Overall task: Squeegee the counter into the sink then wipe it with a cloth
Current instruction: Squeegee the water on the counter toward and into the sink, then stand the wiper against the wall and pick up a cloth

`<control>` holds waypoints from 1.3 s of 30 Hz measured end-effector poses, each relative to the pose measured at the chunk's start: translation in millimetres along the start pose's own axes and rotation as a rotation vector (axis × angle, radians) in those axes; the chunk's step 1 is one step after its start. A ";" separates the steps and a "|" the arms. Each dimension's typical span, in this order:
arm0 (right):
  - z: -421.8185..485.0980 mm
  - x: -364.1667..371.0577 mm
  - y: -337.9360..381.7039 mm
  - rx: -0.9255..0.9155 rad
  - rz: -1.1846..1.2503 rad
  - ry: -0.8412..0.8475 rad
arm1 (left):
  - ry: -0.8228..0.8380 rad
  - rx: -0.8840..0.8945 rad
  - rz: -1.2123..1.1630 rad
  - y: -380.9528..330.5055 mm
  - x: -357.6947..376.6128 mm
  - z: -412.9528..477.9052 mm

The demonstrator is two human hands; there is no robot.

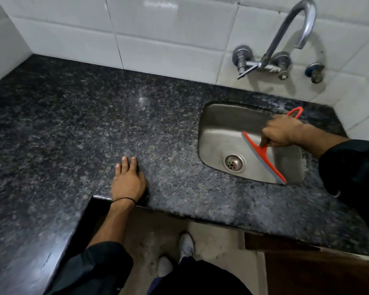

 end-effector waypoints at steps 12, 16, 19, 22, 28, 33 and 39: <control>-25.2 37.1 6.8 0.430 1.099 -0.105 | -0.188 0.239 -0.203 -71.8 -27.2 -16.6; -32.1 54.2 31.3 0.510 1.525 -0.196 | -0.140 0.325 -0.237 -108.8 -25.4 -12.2; -42.2 64.7 36.9 0.613 1.889 -0.238 | -0.090 0.368 -0.248 -134.4 -18.8 -2.9; -42.5 83.2 45.6 0.663 2.160 -0.162 | -0.065 0.412 -0.274 -159.5 -13.9 0.8; -27.5 103.8 31.9 0.634 2.673 -0.094 | 0.012 0.498 -0.227 -232.3 6.1 25.4; -10.3 114.3 12.2 0.507 2.925 -0.036 | 0.046 0.564 -0.163 -298.3 22.2 47.1; 4.1 133.6 -40.7 0.430 2.806 -0.307 | 0.007 0.710 -0.073 -384.2 26.0 78.3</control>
Point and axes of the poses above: each hand's wrist, its own z-axis towards the middle knuckle, its own x-axis out of the palm, y = z × x, the point moved 10 cm from there along z, towards the middle knuckle, and after that the axes turned 6 degrees about x, right-handed, at the moved point
